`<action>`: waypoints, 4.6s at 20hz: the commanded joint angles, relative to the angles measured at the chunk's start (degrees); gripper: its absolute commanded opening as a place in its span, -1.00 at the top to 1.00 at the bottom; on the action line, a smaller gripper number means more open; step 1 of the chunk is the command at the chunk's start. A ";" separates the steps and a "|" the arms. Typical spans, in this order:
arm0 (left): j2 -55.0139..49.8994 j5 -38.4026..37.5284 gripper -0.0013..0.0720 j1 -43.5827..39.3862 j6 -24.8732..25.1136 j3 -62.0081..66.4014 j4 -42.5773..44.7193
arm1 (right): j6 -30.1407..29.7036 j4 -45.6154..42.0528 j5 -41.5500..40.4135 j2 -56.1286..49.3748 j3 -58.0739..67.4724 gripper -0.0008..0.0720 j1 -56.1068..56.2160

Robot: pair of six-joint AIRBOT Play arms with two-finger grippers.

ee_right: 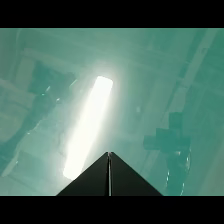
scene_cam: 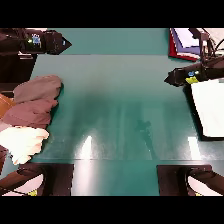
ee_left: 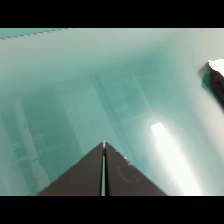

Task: Fold the shirts.

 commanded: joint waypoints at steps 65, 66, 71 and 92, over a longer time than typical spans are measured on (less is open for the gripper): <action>-6.64 -8.00 0.90 -33.09 1.11 20.85 30.84 | 0.00 0.02 -1.46 5.14 18.29 0.94 -8.94; -9.86 -7.08 0.90 -35.08 1.18 20.85 27.98 | 0.00 0.04 -1.05 5.14 18.27 0.94 -8.94; -18.99 -5.55 0.86 -35.21 2.93 20.87 18.27 | 0.02 0.02 2.91 5.14 18.29 0.94 -8.94; -25.73 -10.88 -0.47 -31.87 1.16 19.76 9.31 | 0.02 0.39 5.05 5.20 18.27 0.94 -8.70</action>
